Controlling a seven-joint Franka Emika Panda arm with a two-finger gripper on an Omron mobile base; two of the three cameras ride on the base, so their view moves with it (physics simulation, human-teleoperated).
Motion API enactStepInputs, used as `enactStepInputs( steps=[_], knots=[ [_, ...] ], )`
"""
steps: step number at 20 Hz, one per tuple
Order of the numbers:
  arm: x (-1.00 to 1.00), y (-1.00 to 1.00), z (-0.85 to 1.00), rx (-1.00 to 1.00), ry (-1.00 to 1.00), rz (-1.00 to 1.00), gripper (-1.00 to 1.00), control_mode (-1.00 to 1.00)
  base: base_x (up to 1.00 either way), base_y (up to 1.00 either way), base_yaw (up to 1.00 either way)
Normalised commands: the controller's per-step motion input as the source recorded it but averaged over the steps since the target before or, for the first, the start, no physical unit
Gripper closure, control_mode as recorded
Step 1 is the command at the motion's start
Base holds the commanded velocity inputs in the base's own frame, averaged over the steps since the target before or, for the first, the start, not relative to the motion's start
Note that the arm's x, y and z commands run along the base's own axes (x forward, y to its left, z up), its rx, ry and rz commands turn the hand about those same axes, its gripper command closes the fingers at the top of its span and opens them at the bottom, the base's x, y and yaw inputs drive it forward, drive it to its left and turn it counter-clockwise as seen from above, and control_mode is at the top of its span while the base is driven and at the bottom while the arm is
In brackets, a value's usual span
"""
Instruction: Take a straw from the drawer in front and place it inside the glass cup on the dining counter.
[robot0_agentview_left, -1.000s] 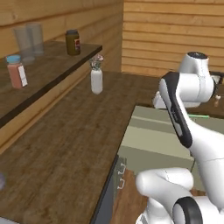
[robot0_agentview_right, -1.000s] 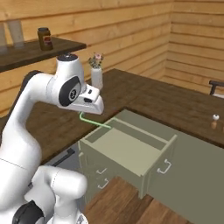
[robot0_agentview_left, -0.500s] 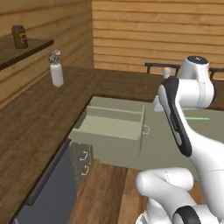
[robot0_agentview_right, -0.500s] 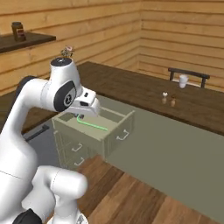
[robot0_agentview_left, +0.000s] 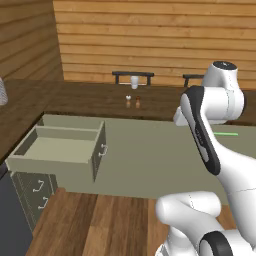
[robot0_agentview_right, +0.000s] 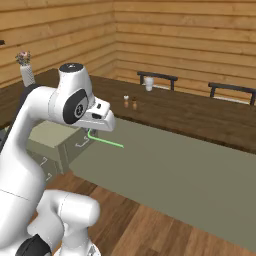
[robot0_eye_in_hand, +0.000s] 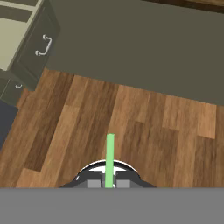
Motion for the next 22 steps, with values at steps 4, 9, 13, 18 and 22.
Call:
enactStepInputs(
  steps=[4,9,13,18,22],
  knots=[
    [0.00,0.00,0.00,0.00,0.00,0.00,1.00,1.00,0.00,-1.00,-0.28],
    [0.00,0.00,0.00,0.00,0.00,0.00,1.00,1.00,0.00,-1.00,-0.27],
    [0.00,0.00,0.00,0.00,0.00,0.00,1.00,1.00,0.04,-1.00,-0.25],
    [0.00,0.00,0.00,0.00,0.00,0.00,1.00,1.00,0.31,-1.00,-0.15],
    [0.00,0.00,0.00,0.00,0.00,0.00,1.00,1.00,0.58,-1.00,-0.02]
  ],
)
